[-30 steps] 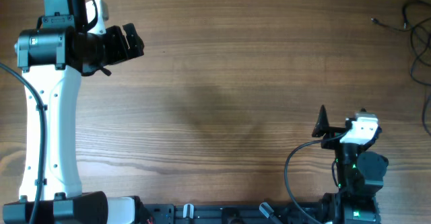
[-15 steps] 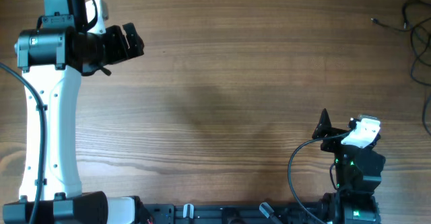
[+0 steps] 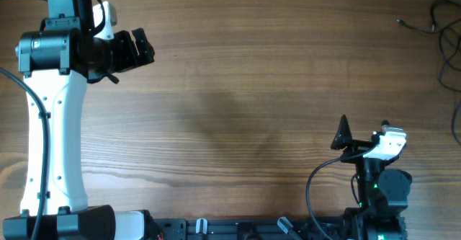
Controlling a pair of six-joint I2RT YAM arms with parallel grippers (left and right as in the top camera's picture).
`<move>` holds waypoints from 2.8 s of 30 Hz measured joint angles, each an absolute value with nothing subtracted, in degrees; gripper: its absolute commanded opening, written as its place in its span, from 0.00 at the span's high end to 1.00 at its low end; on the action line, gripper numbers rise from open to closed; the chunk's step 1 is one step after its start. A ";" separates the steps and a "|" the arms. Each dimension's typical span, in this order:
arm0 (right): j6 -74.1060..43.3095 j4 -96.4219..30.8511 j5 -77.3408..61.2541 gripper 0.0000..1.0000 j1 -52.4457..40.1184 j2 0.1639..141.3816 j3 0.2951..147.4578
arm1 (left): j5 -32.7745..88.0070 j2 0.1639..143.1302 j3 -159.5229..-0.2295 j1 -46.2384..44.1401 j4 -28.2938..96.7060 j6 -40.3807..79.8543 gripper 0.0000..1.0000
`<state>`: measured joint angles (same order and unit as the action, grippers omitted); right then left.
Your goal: Untangle cables
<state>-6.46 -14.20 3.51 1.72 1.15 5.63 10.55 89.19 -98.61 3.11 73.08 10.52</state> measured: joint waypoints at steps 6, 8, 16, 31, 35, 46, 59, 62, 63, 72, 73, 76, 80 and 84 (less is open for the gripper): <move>-6.46 -14.20 3.51 0.00 1.58 1.15 5.63 | 10.57 89.19 -98.61 3.11 73.03 10.52 0.00; -6.46 -14.20 3.51 0.00 1.58 1.15 5.63 | 10.57 89.19 -98.61 3.11 73.06 10.52 0.00; -6.46 -14.20 3.51 0.00 1.58 1.15 5.63 | 10.57 89.19 -98.61 3.11 73.06 10.52 0.00; -6.46 -14.24 3.53 0.00 1.58 0.84 5.63 | 9.98 63.26 -68.95 -0.01 24.58 -4.56 0.00; -6.48 -14.11 3.55 0.00 1.58 0.84 5.61 | 9.96 46.11 -38.92 -0.01 4.99 -7.92 0.00; -6.50 -14.33 3.55 0.00 1.58 0.73 5.58 | 10.35 14.52 -4.08 0.51 -0.54 -9.41 0.00; -6.50 -14.33 3.55 0.00 1.58 0.73 5.58 | 0.64 7.55 -1.72 0.82 5.74 1.56 0.00; -6.48 -14.33 3.53 0.00 1.58 0.73 5.58 | -3.22 7.40 -1.69 0.82 5.34 6.79 0.00; -6.48 -14.33 3.55 0.00 1.58 0.73 5.58 | -4.10 7.09 -1.65 0.82 5.37 8.14 0.00; -6.50 -14.33 3.55 0.00 1.58 0.73 5.58 | -5.69 5.54 -1.65 0.82 5.21 5.28 0.00; -6.48 -14.33 3.55 0.01 1.58 0.73 5.58 | -5.52 5.54 -1.65 0.82 5.21 4.34 0.00; -6.48 -14.33 3.55 0.00 1.58 0.73 5.58 | -4.38 5.54 -1.65 0.82 5.41 0.60 0.00; -6.48 -14.33 3.53 0.00 1.58 0.73 5.58 | -3.73 5.54 -1.65 0.82 5.61 -1.26 0.00; -6.48 -14.33 3.55 0.00 1.58 0.73 5.58 | -3.53 5.54 -1.65 0.82 5.61 -1.48 0.00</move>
<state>-6.48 -14.33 3.55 1.58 0.73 5.58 -3.53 5.54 -1.65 0.82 5.61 -1.48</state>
